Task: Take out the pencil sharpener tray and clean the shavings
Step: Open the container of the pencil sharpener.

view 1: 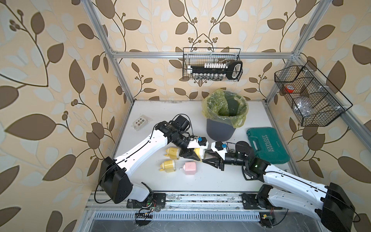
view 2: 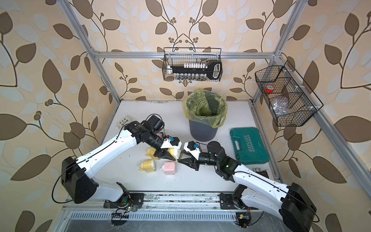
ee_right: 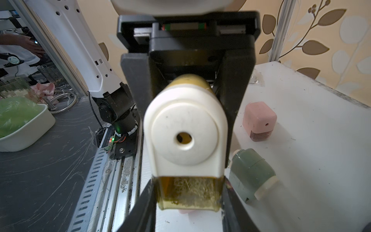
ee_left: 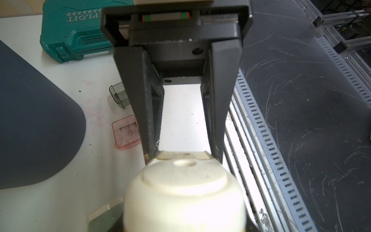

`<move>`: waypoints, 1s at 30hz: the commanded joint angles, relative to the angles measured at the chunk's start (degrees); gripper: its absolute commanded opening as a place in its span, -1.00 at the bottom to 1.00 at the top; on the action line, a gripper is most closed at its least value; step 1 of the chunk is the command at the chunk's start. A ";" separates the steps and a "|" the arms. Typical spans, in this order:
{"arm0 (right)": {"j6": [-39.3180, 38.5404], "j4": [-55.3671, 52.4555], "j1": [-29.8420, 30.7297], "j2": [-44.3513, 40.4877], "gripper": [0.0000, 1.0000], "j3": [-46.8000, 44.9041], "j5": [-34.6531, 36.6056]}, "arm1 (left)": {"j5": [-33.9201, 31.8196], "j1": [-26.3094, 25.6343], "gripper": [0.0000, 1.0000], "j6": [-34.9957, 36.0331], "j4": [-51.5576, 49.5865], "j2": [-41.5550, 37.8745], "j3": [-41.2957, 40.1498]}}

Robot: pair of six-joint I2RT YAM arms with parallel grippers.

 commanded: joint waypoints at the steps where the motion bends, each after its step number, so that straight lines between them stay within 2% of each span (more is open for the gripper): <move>1: 1.55 1.93 -1.06 -2.38 -1.00 -0.46 2.23 | -1.89 -0.71 -1.00 0.02 -2.74 0.19 -1.11; 19: 0.66 -3.20 -1.58 -7.15 -1.00 -1.73 0.79 | -4.27 -1.36 -1.00 -0.30 -2.74 0.82 -1.16; 30: 2.34 -8.29 -1.48 -14.59 -1.00 -3.03 2.96 | -3.57 -1.19 -1.00 -0.47 -3.62 0.64 0.11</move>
